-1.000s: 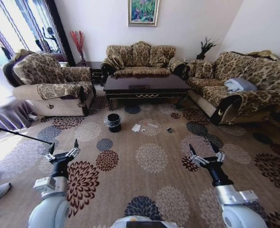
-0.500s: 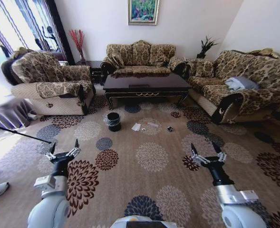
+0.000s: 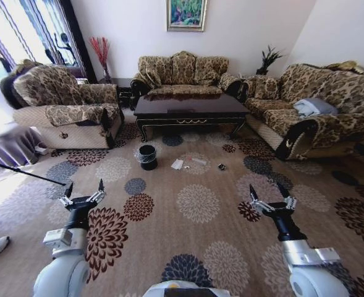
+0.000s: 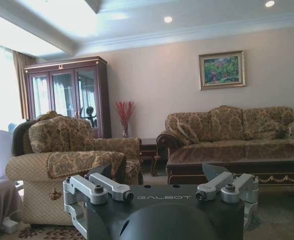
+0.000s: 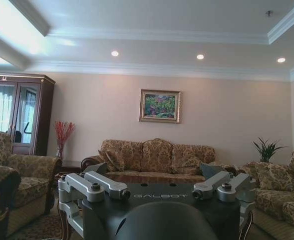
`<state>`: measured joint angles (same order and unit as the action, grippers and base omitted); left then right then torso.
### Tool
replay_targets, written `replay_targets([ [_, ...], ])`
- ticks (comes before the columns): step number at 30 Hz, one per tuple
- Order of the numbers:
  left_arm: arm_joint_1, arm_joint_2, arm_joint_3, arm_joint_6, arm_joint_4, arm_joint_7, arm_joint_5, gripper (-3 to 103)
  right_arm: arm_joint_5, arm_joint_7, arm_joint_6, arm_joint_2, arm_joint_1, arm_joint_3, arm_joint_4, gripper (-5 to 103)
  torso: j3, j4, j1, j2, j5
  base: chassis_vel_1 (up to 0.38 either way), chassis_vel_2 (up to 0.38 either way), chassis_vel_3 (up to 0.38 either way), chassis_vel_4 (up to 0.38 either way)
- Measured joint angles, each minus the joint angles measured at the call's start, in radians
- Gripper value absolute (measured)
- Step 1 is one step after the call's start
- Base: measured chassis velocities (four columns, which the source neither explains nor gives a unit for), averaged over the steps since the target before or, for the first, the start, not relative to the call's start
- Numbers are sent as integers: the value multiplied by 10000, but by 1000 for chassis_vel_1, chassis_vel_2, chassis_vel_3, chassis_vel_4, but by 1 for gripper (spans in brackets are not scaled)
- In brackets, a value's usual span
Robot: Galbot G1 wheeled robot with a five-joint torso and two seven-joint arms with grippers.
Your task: Move to the front of the table and pick up the trash from the floor, then place it into the trash bin.
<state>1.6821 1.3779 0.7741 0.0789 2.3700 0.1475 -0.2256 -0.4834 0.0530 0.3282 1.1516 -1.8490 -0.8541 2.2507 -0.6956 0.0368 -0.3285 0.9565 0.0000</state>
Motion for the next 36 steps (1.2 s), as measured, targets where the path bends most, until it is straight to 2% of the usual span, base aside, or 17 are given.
replay_targets([
  [3,56,-23,-72,-321,-3,-696,19,100,-44,369,103,-70,29,38,-68,100,106,0,78,-184,0,0,0,0,0],
  [4,56,-23,-72,-321,-3,-696,19,100,-44,369,103,-70,29,38,-68,100,106,0,78,-184,0,0,0,0,0],
  [7,48,-138,-70,-1003,-75,-1592,-10,100,-106,605,164,-148,67,64,-71,100,224,1,173,-397,0,0,0,0,0],
  [8,48,-138,-70,-1003,-75,-1592,-10,100,-106,605,164,-148,67,64,-71,100,224,1,173,-397,0,0,0,0,0],
  [10,45,-156,-55,-1330,-121,-1959,21,100,-97,651,181,-177,109,69,-133,100,303,0,234,-535,0,0,0,0,0],
  [15,28,-124,-58,-1439,-181,-2036,53,100,4,429,132,-185,140,71,-156,100,383,1,296,-678,1,0,0,0,0],
  [18,21,-94,-66,-1524,-201,-2058,112,100,146,-252,-175,-268,131,64,-151,100,514,0,391,-905,1,0,0,0,0],
  [23,13,-115,-6,-1572,-168,-2053,88,100,268,-691,-418,-331,108,57,-112,100,649,1,496,-1141,0,0,0,0,0],
  [36,-33,-18,89,-1448,-107,-1827,-10,100,493,-512,-397,-255,159,51,-294,100,958,0,715,-1672,0,0,0,0,0],
])
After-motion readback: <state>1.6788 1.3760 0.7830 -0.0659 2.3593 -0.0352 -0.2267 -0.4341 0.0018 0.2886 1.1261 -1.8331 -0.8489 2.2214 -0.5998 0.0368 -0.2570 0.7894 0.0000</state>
